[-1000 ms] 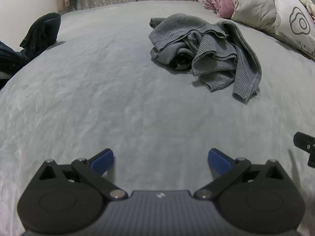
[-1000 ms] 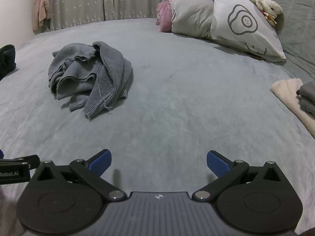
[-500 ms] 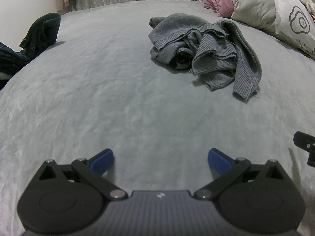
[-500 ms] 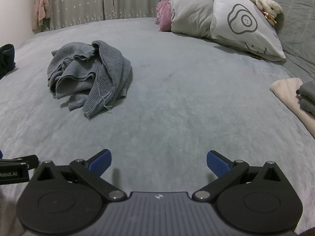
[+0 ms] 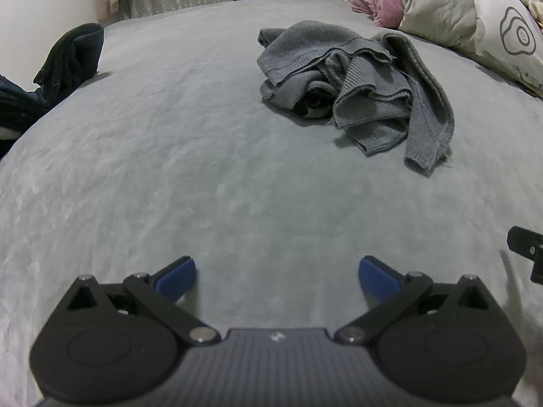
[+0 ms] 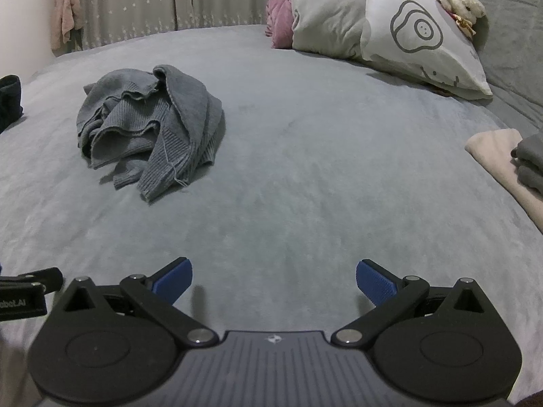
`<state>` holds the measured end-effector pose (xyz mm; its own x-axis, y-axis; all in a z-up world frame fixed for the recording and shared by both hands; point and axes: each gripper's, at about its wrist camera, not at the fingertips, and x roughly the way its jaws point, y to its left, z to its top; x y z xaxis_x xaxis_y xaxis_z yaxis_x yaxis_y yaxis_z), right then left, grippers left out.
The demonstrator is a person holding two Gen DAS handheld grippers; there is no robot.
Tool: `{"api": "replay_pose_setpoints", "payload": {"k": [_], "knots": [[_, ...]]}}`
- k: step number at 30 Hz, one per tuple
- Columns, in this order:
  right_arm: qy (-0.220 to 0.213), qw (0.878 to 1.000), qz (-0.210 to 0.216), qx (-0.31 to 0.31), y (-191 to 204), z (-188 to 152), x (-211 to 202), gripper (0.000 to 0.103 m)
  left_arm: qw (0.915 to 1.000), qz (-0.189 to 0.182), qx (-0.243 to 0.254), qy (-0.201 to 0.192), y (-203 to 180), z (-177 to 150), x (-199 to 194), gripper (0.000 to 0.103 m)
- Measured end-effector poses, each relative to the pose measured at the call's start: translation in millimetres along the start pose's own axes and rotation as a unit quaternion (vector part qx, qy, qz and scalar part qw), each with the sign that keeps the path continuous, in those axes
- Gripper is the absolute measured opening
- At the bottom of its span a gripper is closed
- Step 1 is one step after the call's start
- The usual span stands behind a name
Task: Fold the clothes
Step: 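Move both open grippers toward the crumpled grey sweater on the bed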
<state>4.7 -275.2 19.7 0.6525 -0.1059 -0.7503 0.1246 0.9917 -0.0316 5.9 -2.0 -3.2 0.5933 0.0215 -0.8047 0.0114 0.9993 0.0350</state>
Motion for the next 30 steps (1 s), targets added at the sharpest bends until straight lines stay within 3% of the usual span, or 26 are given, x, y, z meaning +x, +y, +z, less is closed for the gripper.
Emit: {"api": "replay_pose_setpoints", "payload": {"k": [12,30], "knots": [[0.002,1.000,0.004,-0.006,4,8,9,0.103,1.0000,0.002,0.009,0.003,-3,11,10,0.103],[0.042,0.999,0.003,0.016,-2,13,31,0.103,0.9996,0.005,0.025,0.012,-6,13,20,0.103]]}}
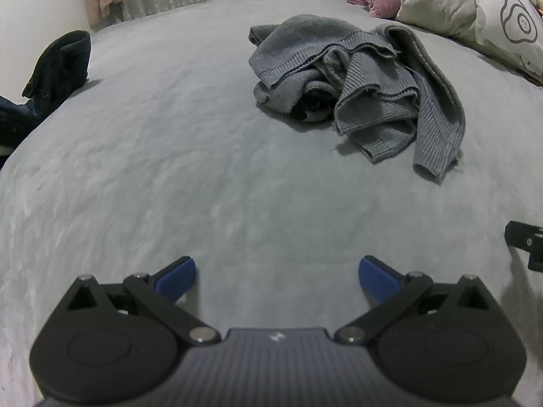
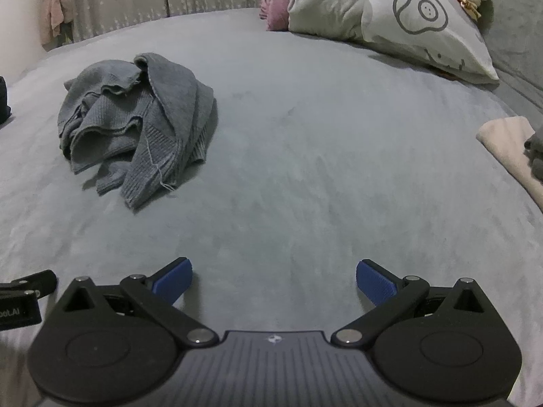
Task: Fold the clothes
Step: 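Move both open grippers toward the crumpled grey sweater on the bed, then grasp a sweater edge with the right gripper and lift it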
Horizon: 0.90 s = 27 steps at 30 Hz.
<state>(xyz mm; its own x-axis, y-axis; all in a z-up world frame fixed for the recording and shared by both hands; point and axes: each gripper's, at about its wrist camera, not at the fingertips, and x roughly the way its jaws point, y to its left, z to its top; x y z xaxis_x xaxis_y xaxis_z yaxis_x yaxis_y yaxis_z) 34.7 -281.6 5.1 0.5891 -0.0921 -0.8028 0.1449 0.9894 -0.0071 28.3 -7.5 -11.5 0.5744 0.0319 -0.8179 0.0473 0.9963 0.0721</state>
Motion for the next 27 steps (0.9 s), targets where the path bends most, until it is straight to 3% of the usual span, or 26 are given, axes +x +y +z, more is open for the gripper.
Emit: {"api": "replay_pose_setpoints", "payload": {"k": [9,16,21,27], "knots": [[0.012,1.000,0.014,-0.002,-4,-3,10,0.103,0.9997,-0.011,-0.001,-0.022,3,-10,2,0.103],[0.007,1.000,0.014,-0.001,-5,-6,10,0.103,0.9997,-0.023,-0.011,0.006,1,14,7,0.103],[-0.005,0.999,0.039,-0.013,-4,10,11,0.103,0.9983,-0.010,-0.047,-0.033,7,17,15,0.103],[-0.040,0.994,0.101,0.007,6,41,23,0.101,0.9985,-0.017,0.024,-0.046,-1,23,16,0.103]]}}
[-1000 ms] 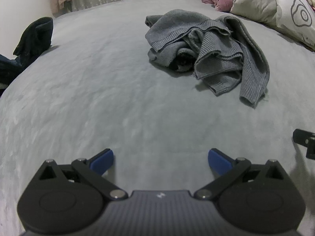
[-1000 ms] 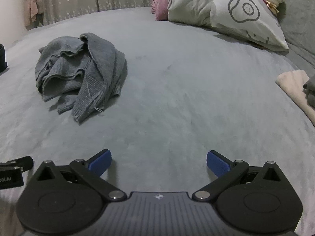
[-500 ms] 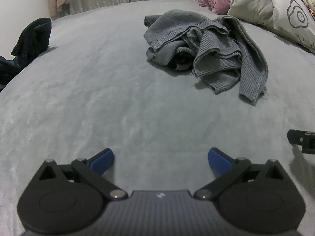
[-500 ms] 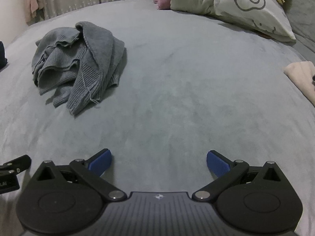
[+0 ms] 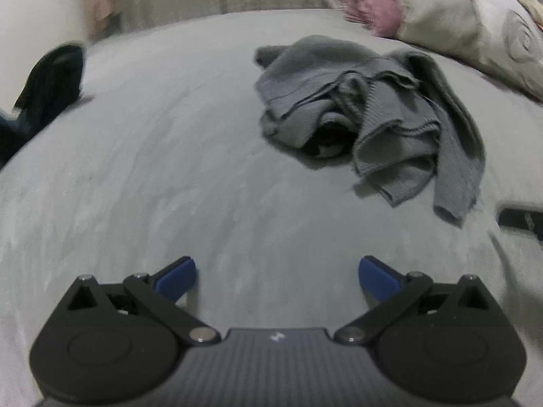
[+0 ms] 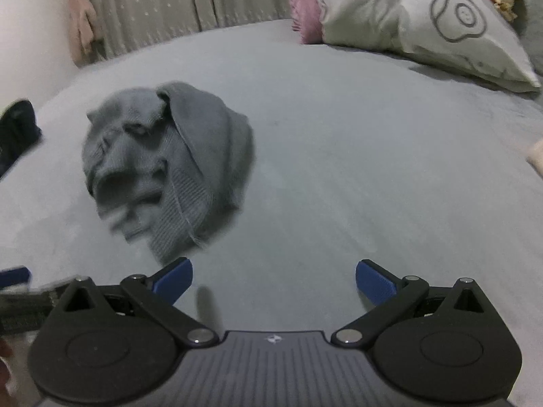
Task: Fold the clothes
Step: 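Grasp a sweater edge with the right gripper and lift it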
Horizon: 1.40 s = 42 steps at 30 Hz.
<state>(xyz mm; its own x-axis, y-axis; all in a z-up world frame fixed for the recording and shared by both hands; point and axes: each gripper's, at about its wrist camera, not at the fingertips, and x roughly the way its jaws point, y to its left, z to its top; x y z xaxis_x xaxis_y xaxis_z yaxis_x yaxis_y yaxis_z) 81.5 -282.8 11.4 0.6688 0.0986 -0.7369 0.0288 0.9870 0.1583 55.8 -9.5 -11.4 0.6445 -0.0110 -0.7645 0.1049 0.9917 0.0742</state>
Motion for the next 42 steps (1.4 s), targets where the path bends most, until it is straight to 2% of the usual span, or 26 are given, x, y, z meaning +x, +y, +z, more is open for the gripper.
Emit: {"api": "replay_pose_setpoints", "payload": {"k": [5,9,12,14,15,17,19,23,26,32,36,42], "knots": [[-0.010,1.000,0.026,0.014,8,8,18,0.083,0.9998,-0.017,-0.009,0.000,2,7,4,0.103],[-0.034,0.997,0.061,0.014,13,9,29,0.075,0.9998,-0.017,-0.009,-0.005,1,9,6,0.103],[-0.045,0.994,0.094,0.009,18,10,33,0.062,0.9997,-0.017,-0.012,-0.009,1,11,8,0.103],[-0.050,0.993,0.109,0.007,20,11,35,0.047,0.9997,-0.016,-0.011,-0.012,0,11,10,0.103],[-0.055,0.992,0.114,0.008,20,10,35,0.042,0.9997,-0.016,-0.009,-0.014,-1,11,10,0.103],[-0.056,0.991,0.119,0.014,18,11,34,0.023,0.9997,-0.014,-0.005,-0.020,-4,11,9,0.103],[-0.056,0.989,0.131,0.031,11,13,32,0.015,0.9996,-0.013,-0.002,-0.023,-5,10,8,0.103],[-0.061,0.988,0.137,0.040,4,15,18,0.012,0.9996,-0.015,-0.003,-0.026,-7,10,3,0.103],[-0.075,0.985,0.153,0.031,3,17,-8,0.011,0.9993,-0.020,-0.006,-0.030,-7,11,0,0.103],[-0.074,0.983,0.169,0.015,-5,12,-50,0.011,0.9976,-0.033,-0.015,-0.059,-11,12,-7,0.103],[-0.057,0.985,0.162,0.030,-18,18,-62,0.011,0.9971,-0.035,-0.023,-0.063,-14,13,-7,0.103],[-0.040,0.993,0.108,0.039,-35,25,-63,0.011,0.9970,-0.033,-0.033,-0.062,-14,12,-7,0.103]]}}
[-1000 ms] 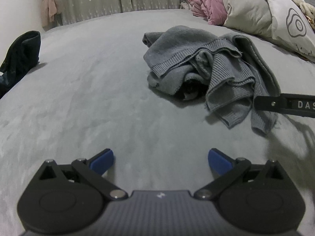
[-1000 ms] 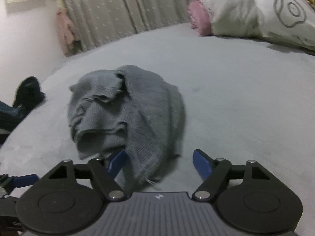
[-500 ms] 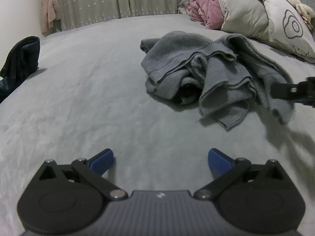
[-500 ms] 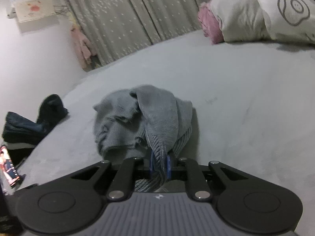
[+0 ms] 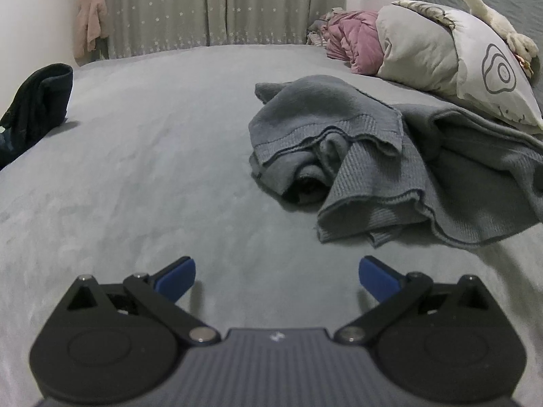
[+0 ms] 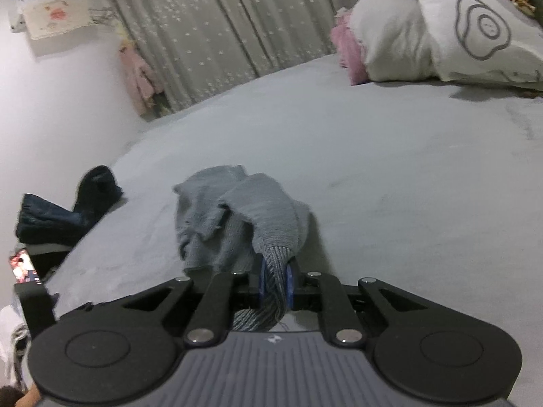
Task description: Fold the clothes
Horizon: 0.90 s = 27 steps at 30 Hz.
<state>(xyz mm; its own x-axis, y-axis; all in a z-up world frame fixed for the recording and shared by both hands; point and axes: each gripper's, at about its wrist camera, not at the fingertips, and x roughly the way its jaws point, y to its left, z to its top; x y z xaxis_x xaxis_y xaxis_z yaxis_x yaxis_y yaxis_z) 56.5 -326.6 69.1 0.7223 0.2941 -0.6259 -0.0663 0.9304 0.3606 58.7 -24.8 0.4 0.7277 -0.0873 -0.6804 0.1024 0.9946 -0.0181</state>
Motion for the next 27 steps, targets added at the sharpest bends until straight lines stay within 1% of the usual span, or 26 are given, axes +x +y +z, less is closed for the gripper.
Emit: {"api": "replay_pose_setpoints", "payload": {"k": [3,5,15,18,21,25,26,27], "knots": [[0.015,0.999,-0.041,-0.002,-8,-2,7,0.011,1.0000,0.003,-0.001,0.001,0,0,0,0.103],[0.022,0.998,-0.056,-0.003,-11,-3,13,0.011,1.0000,0.004,-0.001,0.003,1,0,0,0.103],[0.044,0.998,-0.050,0.002,-18,-7,22,0.013,1.0000,0.001,0.001,0.006,-4,3,-4,0.103],[0.047,0.998,-0.048,0.010,-21,-5,25,0.016,0.9999,-0.003,0.010,0.004,-9,6,-6,0.103],[0.049,0.998,-0.045,0.006,-20,-5,25,0.023,0.9996,-0.006,0.027,-0.004,-18,13,-9,0.103],[0.051,0.998,-0.035,-0.007,-16,-6,27,0.042,0.9993,-0.002,0.038,-0.006,-27,21,-5,0.103],[0.051,0.998,-0.037,-0.015,-13,-7,28,0.046,0.9993,-0.001,0.037,-0.006,-29,25,-2,0.103],[0.051,0.998,-0.038,-0.023,-11,-7,29,0.047,0.9993,0.001,0.036,-0.006,-31,29,0,0.103]]}}
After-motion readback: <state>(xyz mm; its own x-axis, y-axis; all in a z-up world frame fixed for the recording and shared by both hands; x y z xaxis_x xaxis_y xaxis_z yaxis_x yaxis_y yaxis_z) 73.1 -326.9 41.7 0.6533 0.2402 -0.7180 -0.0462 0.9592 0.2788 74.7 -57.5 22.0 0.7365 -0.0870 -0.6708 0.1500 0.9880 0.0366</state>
